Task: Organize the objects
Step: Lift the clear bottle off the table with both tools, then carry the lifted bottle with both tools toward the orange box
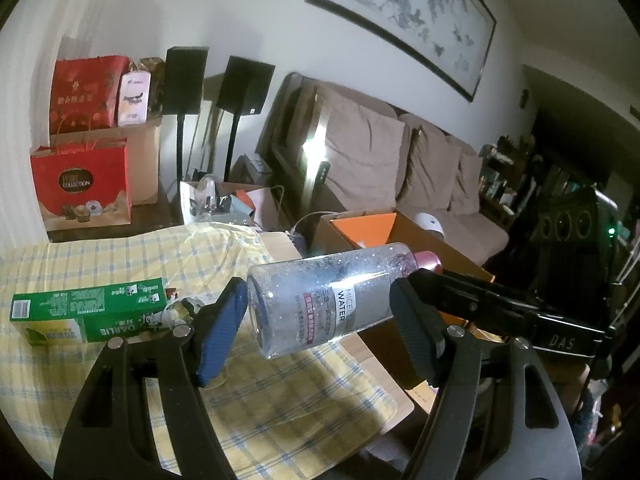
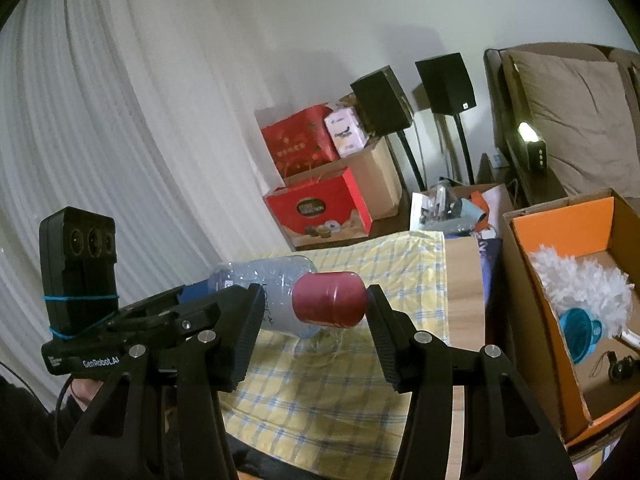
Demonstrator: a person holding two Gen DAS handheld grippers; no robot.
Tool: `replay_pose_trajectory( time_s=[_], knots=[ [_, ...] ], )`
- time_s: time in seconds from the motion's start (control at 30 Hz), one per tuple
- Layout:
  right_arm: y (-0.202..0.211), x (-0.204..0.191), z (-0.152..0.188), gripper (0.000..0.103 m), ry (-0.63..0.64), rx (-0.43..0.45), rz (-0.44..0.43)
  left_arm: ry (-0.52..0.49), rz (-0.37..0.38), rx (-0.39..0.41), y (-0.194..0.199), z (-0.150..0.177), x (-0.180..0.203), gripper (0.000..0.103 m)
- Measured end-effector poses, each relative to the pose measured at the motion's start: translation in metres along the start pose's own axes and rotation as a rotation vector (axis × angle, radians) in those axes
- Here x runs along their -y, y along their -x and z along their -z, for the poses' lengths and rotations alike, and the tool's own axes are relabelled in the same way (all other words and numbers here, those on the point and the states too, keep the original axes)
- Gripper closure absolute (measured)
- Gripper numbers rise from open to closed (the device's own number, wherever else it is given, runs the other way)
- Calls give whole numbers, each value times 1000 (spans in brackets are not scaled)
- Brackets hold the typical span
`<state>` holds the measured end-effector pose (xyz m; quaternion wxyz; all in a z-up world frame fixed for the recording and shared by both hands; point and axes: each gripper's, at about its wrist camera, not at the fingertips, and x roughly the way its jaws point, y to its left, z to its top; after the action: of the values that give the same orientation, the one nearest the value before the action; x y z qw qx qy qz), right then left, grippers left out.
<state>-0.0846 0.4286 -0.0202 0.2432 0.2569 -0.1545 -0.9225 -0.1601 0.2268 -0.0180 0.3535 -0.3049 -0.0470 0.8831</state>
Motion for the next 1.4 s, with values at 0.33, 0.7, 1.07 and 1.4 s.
replay_pose_trajectory(
  time_s=[0.33,0.7,1.07,1.4],
  knots=[
    [14,7,-7,50,-16,24,-5,-29,-5,10,-3,-8,19,32],
    [32,15,-12,50,-27,57,15,-60,12,7,-11,-14,34,31],
    [40,21,-16,50,-31,74,32,-73,31,8,-18,-20,41,31],
    [48,31,-19,50,-39,91,53,-100,51,6,-25,-25,53,31]
  ],
)
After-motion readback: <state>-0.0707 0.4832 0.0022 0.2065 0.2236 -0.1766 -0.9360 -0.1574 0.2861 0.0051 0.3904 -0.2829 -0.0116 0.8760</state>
